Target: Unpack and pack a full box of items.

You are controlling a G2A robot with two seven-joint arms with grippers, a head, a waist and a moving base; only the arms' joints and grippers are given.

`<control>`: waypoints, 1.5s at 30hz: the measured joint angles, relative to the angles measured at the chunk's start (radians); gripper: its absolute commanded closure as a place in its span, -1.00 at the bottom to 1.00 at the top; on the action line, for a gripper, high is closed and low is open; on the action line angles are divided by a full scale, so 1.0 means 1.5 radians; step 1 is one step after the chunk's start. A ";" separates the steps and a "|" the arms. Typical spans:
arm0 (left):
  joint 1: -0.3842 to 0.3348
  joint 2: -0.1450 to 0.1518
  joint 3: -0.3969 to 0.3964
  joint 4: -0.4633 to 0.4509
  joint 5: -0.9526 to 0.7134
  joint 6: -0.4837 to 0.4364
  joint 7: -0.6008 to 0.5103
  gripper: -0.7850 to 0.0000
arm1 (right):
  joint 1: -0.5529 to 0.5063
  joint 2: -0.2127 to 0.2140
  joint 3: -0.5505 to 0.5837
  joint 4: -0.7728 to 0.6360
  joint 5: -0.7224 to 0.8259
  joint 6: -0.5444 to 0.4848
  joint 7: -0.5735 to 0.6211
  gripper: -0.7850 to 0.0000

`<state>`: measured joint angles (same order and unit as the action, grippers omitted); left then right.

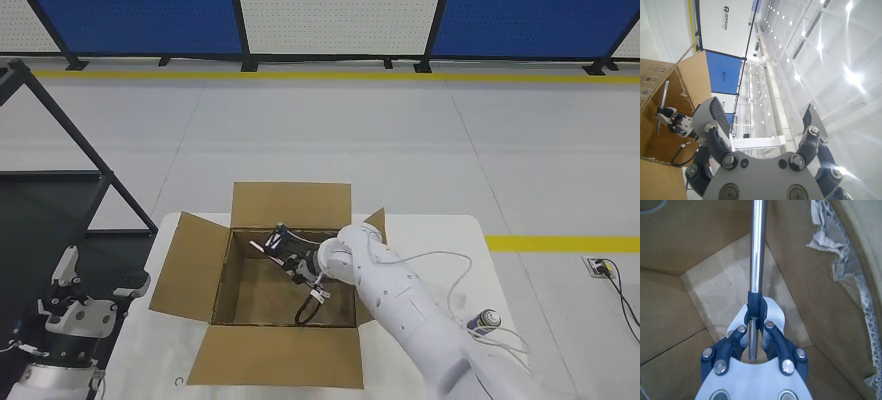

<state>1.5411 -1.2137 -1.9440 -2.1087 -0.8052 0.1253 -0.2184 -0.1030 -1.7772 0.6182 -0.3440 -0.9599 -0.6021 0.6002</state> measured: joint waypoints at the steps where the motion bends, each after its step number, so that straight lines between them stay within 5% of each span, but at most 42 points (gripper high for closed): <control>1: 0.000 0.000 0.001 0.000 0.000 0.000 0.001 -1.00 | -0.008 0.008 0.005 -0.021 -0.002 0.002 0.002 1.00; 9: 0.001 0.000 0.006 -0.002 0.007 -0.001 0.000 -1.00 | -0.092 0.086 0.083 -0.245 -0.022 0.003 0.058 1.00; 16: 0.001 -0.001 0.007 -0.002 0.007 0.000 0.004 -1.00 | -0.279 0.170 0.228 -0.579 -0.050 0.004 0.147 1.00; 22: 0.001 -0.001 0.007 -0.002 0.007 -0.001 0.000 -1.00 | -0.378 0.197 0.303 -0.739 -0.039 -0.001 0.154 1.00; 45: -0.004 -0.001 0.002 -0.004 0.003 0.000 0.000 -1.00 | -0.396 0.202 0.318 -0.760 -0.027 0.023 0.112 1.00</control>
<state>1.5350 -1.2148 -1.9408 -2.1140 -0.8011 0.1257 -0.2190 -0.6970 -1.4736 1.0949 -1.4840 -0.9997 -0.5676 0.7685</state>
